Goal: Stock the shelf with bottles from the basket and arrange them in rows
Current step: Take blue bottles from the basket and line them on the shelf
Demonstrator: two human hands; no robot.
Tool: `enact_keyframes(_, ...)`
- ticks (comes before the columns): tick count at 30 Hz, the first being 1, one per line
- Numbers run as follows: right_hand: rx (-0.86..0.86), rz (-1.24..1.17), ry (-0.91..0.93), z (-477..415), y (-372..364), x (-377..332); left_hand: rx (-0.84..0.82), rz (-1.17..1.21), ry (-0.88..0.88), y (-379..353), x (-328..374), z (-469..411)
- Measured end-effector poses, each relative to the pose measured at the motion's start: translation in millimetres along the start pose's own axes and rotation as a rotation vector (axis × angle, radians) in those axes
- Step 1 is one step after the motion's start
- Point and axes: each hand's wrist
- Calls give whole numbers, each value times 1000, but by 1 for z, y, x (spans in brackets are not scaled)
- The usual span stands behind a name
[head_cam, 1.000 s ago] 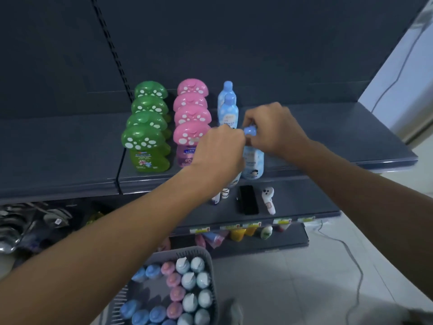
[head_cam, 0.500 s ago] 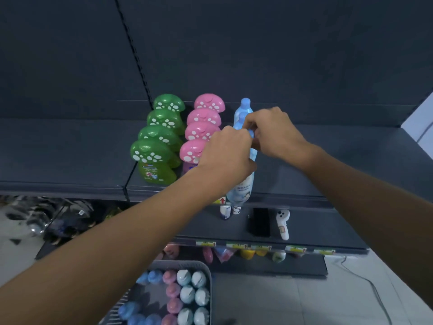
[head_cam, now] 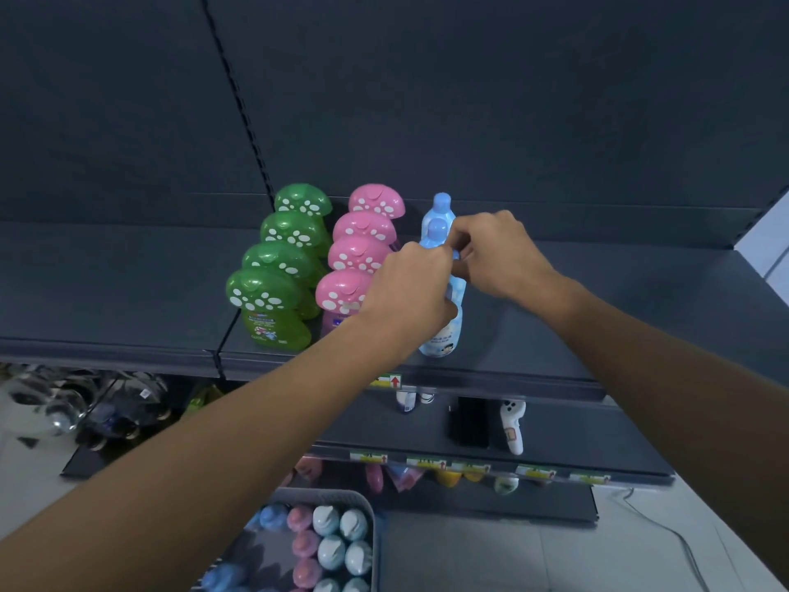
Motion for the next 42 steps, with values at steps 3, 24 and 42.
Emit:
enact_keyframes(3, 28, -38, 17, -1, -2, 0, -2, -20, -10, -5, -1, -5)
enact_keyframes(24, -53, 80, -27, -8, 8, -11, 11, 36, -64, 3, -18, -2)
enact_keyframes(42, 95, 396, -163, 58, 26, -202, 24, 50, -210, 125, -126, 103)
Point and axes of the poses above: each hand's wrist, its own z-axis away from the middle knuckle, its own y-axis out of the back of the hand, x = y × z, and after that the axes turned 15 degrees about z, right-handed
